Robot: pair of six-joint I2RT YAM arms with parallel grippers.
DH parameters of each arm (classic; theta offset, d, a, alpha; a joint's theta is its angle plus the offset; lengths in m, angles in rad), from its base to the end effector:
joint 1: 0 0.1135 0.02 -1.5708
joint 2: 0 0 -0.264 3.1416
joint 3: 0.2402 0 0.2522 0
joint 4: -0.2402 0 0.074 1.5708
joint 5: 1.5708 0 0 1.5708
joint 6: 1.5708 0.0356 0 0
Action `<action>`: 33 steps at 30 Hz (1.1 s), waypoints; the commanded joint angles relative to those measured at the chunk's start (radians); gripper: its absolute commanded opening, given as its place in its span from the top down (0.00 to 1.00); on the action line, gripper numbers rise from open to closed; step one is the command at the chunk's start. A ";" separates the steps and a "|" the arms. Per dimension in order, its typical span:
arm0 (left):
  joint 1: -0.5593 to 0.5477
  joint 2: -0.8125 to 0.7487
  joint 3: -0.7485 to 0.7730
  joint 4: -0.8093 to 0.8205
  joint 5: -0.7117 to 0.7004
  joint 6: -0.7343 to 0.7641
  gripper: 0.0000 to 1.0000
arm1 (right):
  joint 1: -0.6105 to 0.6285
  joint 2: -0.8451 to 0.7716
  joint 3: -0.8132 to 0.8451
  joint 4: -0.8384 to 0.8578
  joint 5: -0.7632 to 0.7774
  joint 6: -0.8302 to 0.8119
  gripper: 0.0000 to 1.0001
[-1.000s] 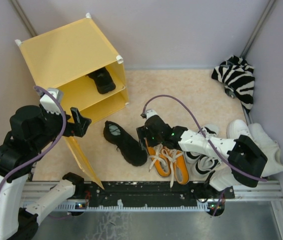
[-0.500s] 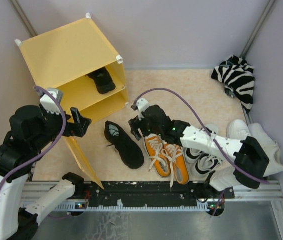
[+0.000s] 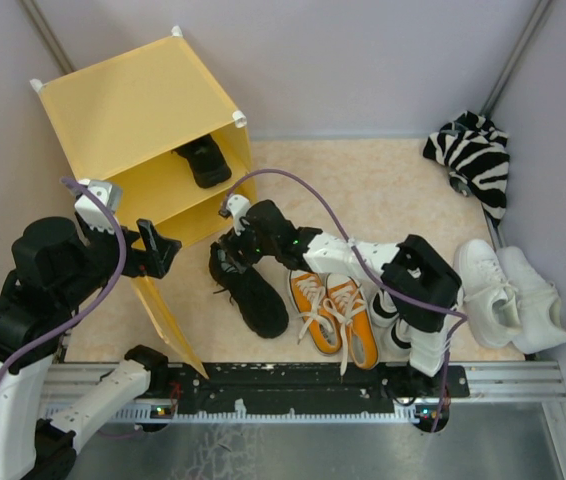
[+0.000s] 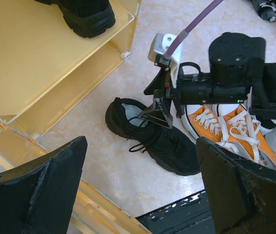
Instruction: Place and organize the shoes in the shoe cabinet
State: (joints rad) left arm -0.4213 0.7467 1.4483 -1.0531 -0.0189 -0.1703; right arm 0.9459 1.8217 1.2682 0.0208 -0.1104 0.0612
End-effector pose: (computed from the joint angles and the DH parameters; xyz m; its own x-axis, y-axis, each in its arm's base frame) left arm 0.0710 -0.0311 0.4590 -0.3762 -0.0171 -0.9264 0.3338 0.9302 -0.1527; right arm 0.2423 0.3427 0.2360 -0.3493 -0.3803 -0.8564 -0.8418 0.5287 0.1085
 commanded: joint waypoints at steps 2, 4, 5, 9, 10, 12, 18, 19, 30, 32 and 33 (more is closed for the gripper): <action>-0.002 -0.010 -0.003 0.013 -0.015 0.020 0.01 | -0.007 0.063 0.102 0.076 -0.048 -0.023 0.36; -0.001 -0.013 -0.003 0.009 -0.018 0.021 0.01 | -0.007 0.091 0.117 0.071 -0.050 -0.022 0.37; -0.002 -0.013 -0.003 0.006 -0.019 0.021 0.01 | -0.007 0.104 0.122 0.071 -0.045 -0.020 0.37; -0.002 -0.021 -0.006 0.000 -0.028 0.019 0.01 | -0.006 0.155 0.139 0.084 0.011 -0.013 0.38; -0.002 -0.021 -0.006 -0.001 -0.029 0.018 0.01 | -0.007 0.170 0.142 0.086 0.028 -0.009 0.39; -0.002 -0.021 -0.005 -0.004 -0.029 0.019 0.01 | -0.007 0.193 0.151 0.085 0.062 0.003 0.41; -0.002 -0.025 -0.005 -0.008 -0.035 0.019 0.01 | -0.006 0.218 0.142 0.110 0.108 0.038 0.70; -0.001 -0.024 -0.005 -0.007 -0.036 0.019 0.01 | -0.007 0.218 0.142 0.106 0.128 0.050 0.84; -0.002 -0.022 -0.002 0.010 -0.024 0.026 0.01 | -0.009 -0.052 0.061 -0.129 0.687 0.457 1.00; -0.002 -0.017 0.000 0.014 -0.014 0.028 0.01 | -0.034 -0.121 0.007 -0.139 0.726 0.520 1.00; -0.002 -0.016 0.001 0.016 -0.010 0.028 0.01 | -0.066 -0.150 -0.032 -0.136 0.708 0.549 1.00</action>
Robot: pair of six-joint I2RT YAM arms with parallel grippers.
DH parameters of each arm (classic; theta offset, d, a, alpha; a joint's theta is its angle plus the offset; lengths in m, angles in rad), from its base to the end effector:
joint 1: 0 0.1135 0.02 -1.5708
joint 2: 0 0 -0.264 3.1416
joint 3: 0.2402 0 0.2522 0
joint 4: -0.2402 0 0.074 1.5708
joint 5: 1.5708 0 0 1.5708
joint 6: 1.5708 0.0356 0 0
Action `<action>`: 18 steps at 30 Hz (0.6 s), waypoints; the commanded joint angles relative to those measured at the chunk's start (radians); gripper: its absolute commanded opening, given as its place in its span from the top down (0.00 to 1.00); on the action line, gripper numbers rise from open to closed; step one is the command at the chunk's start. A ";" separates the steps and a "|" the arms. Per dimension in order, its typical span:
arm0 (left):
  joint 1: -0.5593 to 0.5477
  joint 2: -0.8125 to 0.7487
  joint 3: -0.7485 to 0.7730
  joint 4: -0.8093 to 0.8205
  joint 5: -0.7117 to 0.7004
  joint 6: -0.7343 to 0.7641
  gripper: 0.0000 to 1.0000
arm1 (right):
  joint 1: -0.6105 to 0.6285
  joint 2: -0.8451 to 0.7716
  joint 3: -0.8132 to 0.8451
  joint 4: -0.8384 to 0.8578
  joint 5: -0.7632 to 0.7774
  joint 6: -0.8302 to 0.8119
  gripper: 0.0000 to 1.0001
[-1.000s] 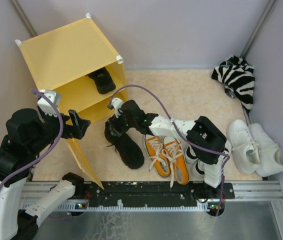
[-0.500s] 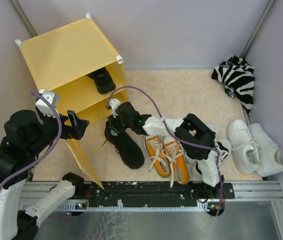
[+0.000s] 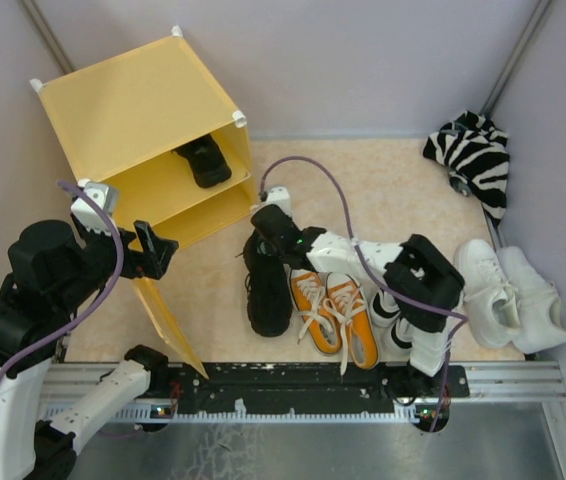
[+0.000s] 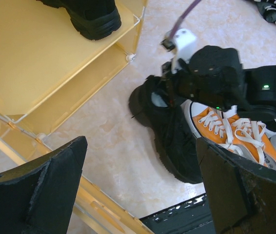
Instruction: Place and organize the shoes in the shoe cabinet
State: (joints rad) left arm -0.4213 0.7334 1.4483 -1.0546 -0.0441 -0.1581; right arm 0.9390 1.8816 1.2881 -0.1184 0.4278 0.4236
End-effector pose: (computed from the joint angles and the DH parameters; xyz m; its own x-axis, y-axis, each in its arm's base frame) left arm 0.0671 -0.0284 0.4596 -0.3586 -0.0116 -0.9334 0.3181 0.9385 -0.1339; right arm 0.2587 0.3285 0.2081 -0.5773 -0.1555 -0.8016 -0.3416 0.9376 0.0641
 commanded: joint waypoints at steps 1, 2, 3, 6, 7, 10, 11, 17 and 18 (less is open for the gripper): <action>-0.001 -0.002 0.002 0.020 0.017 0.017 0.01 | -0.084 -0.219 -0.074 0.003 0.130 0.215 1.00; -0.001 -0.003 0.003 0.020 0.019 0.016 0.01 | -0.104 -0.237 -0.092 0.001 0.087 0.231 0.95; -0.001 -0.003 0.004 0.021 0.021 0.016 0.01 | -0.114 -0.254 -0.104 -0.008 0.055 0.236 0.78; -0.002 -0.006 0.009 0.019 0.024 0.011 0.01 | -0.109 -0.288 -0.173 -0.026 0.011 0.264 0.44; -0.002 -0.007 0.009 0.019 0.022 0.010 0.01 | -0.109 -0.304 -0.208 -0.017 -0.018 0.273 0.43; -0.001 -0.007 0.008 0.016 0.020 0.008 0.01 | -0.108 -0.354 -0.298 -0.026 -0.085 0.288 0.41; -0.001 -0.008 0.005 0.019 0.020 0.008 0.01 | -0.107 -0.375 -0.320 -0.031 -0.102 0.279 0.41; -0.001 -0.009 -0.015 0.041 0.032 0.008 0.01 | -0.105 -0.487 -0.287 -0.099 -0.226 -0.160 0.41; -0.002 -0.009 -0.017 0.046 0.036 0.007 0.01 | -0.106 -0.489 -0.244 -0.140 -0.220 -0.238 0.41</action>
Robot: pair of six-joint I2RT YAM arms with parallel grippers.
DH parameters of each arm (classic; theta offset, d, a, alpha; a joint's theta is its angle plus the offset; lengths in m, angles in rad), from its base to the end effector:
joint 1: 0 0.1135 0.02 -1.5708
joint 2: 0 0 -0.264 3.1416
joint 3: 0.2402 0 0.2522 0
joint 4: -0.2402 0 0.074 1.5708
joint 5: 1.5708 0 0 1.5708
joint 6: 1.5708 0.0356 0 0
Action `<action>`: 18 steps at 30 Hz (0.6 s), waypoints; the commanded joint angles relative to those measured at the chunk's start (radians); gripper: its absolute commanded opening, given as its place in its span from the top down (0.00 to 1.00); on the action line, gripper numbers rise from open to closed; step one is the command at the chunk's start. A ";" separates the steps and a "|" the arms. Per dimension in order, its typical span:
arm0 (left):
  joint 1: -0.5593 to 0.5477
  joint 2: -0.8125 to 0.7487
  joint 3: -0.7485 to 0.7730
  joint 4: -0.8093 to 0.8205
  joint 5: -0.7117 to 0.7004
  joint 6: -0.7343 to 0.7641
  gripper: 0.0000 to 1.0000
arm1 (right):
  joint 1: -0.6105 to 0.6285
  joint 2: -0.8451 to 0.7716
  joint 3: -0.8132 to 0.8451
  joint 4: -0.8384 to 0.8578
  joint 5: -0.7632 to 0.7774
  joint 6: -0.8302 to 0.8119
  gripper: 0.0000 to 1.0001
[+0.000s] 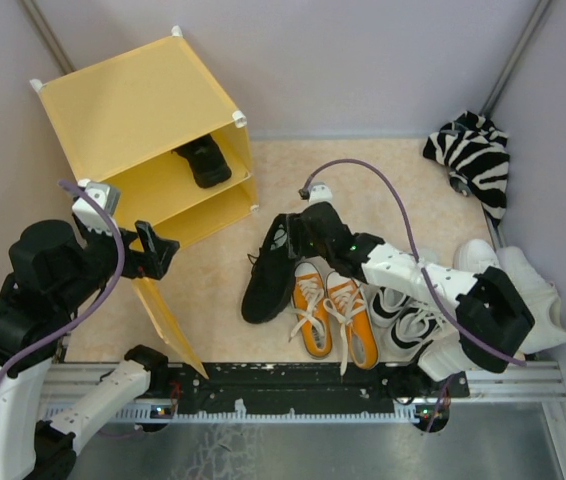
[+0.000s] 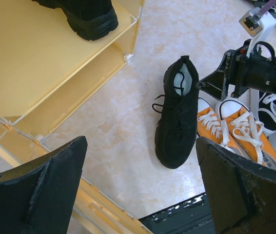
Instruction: Place and organize the shoes in the shoe cabinet
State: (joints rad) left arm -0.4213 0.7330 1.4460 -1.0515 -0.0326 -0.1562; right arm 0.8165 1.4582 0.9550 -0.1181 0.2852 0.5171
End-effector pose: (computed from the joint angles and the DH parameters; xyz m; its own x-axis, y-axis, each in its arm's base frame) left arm 0.0673 -0.0289 0.4594 -0.3586 -0.0097 -0.9335 0.3289 0.9345 -0.1360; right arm 0.2277 0.2277 0.2473 -0.6148 0.0385 -0.7878 -0.2746 0.9258 0.2596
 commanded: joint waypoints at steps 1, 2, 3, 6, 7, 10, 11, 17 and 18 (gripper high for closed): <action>-0.001 -0.010 -0.017 0.048 0.028 0.004 0.01 | 0.016 -0.063 0.137 -0.180 -0.077 -0.401 0.40; -0.002 -0.011 -0.020 0.054 0.032 0.003 0.01 | 0.016 -0.052 0.200 -0.219 -0.081 -0.474 0.40; -0.002 -0.015 -0.024 0.060 0.033 0.003 0.01 | 0.016 -0.029 0.249 -0.259 -0.082 -0.528 0.39; -0.001 -0.020 -0.030 0.068 0.046 0.004 0.01 | 0.017 0.040 0.357 -0.351 -0.088 -0.671 0.39; -0.002 -0.020 -0.030 0.068 0.048 0.005 0.01 | 0.017 0.063 0.379 -0.362 -0.085 -0.713 0.39; -0.002 -0.023 -0.029 0.064 0.048 0.012 0.01 | 0.008 0.126 0.418 -0.339 -0.075 -0.809 0.32; -0.002 -0.024 -0.028 0.062 0.048 0.014 0.01 | -0.002 0.152 0.444 -0.348 -0.089 -0.827 0.31; -0.002 -0.039 -0.021 0.047 0.033 0.017 0.01 | -0.079 0.324 0.569 -0.382 -0.287 -0.841 0.32; -0.002 -0.041 -0.020 0.041 0.026 0.017 0.01 | -0.087 0.338 0.570 -0.365 -0.300 -0.836 0.32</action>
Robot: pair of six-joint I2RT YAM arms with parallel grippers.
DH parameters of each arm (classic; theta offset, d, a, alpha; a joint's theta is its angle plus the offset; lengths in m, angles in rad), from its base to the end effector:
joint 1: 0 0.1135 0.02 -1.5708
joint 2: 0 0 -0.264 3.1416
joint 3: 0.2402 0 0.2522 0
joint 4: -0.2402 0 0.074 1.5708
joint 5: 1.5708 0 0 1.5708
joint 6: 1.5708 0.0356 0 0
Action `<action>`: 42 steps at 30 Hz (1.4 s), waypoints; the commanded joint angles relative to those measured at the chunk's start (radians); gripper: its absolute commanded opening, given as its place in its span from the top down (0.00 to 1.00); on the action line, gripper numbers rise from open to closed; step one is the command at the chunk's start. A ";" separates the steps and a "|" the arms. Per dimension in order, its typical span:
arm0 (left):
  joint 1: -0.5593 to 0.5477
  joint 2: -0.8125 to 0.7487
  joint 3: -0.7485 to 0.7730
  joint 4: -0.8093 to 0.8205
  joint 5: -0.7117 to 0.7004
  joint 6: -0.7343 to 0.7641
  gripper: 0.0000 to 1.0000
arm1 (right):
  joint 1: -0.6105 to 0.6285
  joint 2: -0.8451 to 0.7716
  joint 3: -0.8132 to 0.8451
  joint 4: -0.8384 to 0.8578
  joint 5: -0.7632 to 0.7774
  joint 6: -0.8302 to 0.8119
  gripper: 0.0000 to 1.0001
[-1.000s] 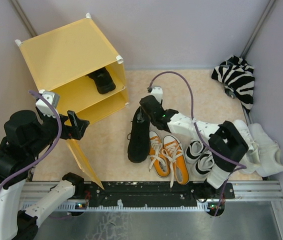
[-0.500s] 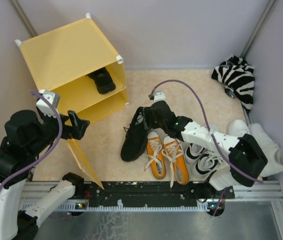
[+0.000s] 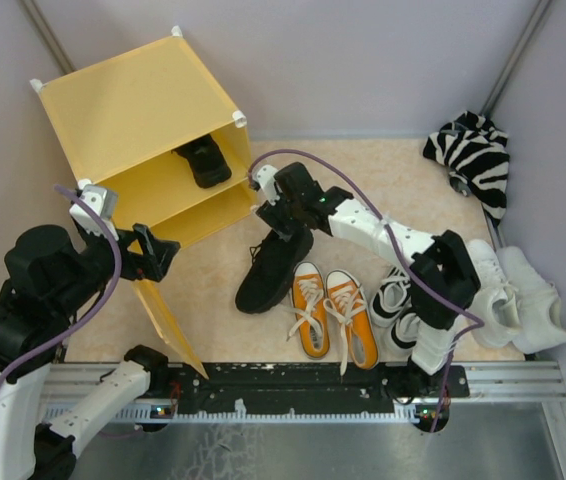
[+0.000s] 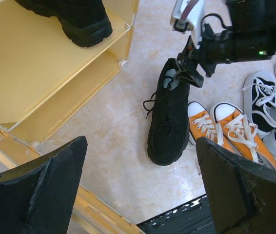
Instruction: Place and organize the shoes in the shoe cabinet
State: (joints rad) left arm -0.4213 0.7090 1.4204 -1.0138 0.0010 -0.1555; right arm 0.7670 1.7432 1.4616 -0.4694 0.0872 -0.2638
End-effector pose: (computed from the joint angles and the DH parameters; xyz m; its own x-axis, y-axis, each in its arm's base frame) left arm 0.0644 -0.0289 0.4581 -0.3320 -0.0209 -0.9431 0.3628 0.9200 -0.1481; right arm 0.2882 0.2735 0.2885 -0.3060 -0.6557 -0.6902 -0.7513 0.6116 -0.2480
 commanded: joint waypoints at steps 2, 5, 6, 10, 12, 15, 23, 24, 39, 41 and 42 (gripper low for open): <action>-0.001 -0.018 0.006 -0.005 -0.019 0.017 0.01 | -0.046 0.082 0.066 0.015 -0.132 -0.044 0.32; -0.002 -0.019 0.006 -0.009 -0.026 0.017 0.01 | -0.055 0.124 0.084 0.008 -0.123 -0.045 0.32; -0.002 -0.019 0.005 -0.009 -0.029 0.019 0.01 | -0.060 0.136 0.088 0.009 -0.121 -0.046 0.32; -0.002 -0.023 -0.009 -0.007 -0.042 0.019 0.01 | -0.094 0.177 0.078 0.067 -0.146 -0.037 0.33; -0.002 -0.022 -0.015 -0.003 -0.039 0.016 0.01 | -0.107 0.193 0.074 0.088 -0.165 -0.022 0.35; -0.002 -0.018 -0.013 -0.002 -0.039 0.018 0.01 | -0.114 0.204 0.070 0.088 -0.160 0.005 0.55; -0.001 -0.008 -0.010 -0.004 -0.041 0.019 0.01 | -0.096 0.032 -0.047 0.172 -0.002 0.600 1.00; -0.002 -0.008 -0.012 0.000 -0.039 0.018 0.01 | -0.082 0.004 -0.075 0.195 0.025 0.712 1.00; -0.002 -0.031 -0.007 -0.007 -0.020 0.003 0.01 | 0.146 0.054 -0.126 0.206 0.201 1.204 0.58; -0.001 -0.031 -0.010 -0.007 -0.020 0.005 0.01 | 0.147 0.027 -0.172 0.233 0.205 1.202 0.48; -0.001 -0.031 -0.012 -0.004 -0.015 0.007 0.01 | 0.147 0.019 -0.187 0.241 0.198 1.179 0.47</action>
State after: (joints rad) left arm -0.4213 0.6907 1.4090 -1.0183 -0.0154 -0.1558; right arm 0.9268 1.8191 1.3247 -0.2958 0.2432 0.8570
